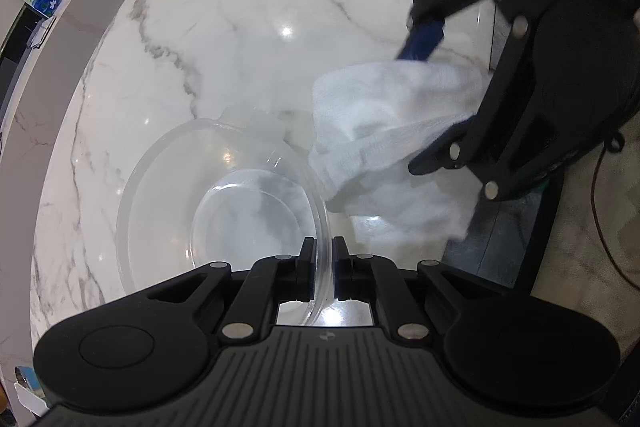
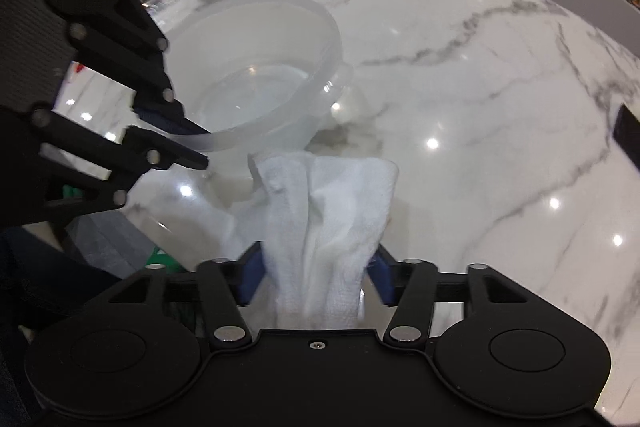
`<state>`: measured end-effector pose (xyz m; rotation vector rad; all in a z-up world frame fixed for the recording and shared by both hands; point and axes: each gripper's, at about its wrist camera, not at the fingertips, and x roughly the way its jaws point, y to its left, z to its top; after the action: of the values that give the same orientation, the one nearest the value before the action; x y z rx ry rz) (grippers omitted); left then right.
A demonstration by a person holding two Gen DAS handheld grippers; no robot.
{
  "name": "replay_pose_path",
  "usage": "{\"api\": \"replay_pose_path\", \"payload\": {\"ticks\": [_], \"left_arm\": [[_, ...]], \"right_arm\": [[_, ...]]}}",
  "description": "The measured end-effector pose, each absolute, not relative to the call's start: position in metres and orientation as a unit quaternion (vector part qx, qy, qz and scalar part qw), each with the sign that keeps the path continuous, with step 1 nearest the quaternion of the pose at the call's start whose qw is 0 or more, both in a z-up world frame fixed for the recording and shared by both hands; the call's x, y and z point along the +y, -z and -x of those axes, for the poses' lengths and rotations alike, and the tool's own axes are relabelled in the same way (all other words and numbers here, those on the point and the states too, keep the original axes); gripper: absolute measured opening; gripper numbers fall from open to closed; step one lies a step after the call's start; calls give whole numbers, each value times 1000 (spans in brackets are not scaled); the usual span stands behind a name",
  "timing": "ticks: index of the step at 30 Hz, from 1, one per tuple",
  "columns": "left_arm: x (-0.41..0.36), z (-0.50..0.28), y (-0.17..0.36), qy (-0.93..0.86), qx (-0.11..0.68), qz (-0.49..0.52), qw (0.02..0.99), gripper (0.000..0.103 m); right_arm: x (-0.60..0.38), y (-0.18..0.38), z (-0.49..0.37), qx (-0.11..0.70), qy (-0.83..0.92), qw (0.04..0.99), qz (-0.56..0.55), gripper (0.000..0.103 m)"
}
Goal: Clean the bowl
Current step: 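Rub the towel beneath the bowl with the right gripper while the left gripper holds it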
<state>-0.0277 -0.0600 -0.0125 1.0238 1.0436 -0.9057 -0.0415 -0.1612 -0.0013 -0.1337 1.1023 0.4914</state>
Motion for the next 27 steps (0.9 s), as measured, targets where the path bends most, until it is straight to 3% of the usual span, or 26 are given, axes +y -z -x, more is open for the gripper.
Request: {"api": "replay_pose_path", "payload": {"ticks": [8,17,18,22,27], "left_arm": [[-60,29,12,401,458,-449,654,7],[-58,24,13,404,457,-432,664,7],[-58,24,13,403,457,-432,665,7],[-60,22,15,402,454,-436,665,7],[-58,19,17,395,458,-440,664,8]], "right_arm": [[-134,10,42,484,-240,834,112,58],[-126,24,27,513,-236,820,96,58],[-126,22,26,514,-236,819,94,53],[-128,18,24,517,-239,818,83,18],[-131,12,21,520,-243,816,69,14]]}}
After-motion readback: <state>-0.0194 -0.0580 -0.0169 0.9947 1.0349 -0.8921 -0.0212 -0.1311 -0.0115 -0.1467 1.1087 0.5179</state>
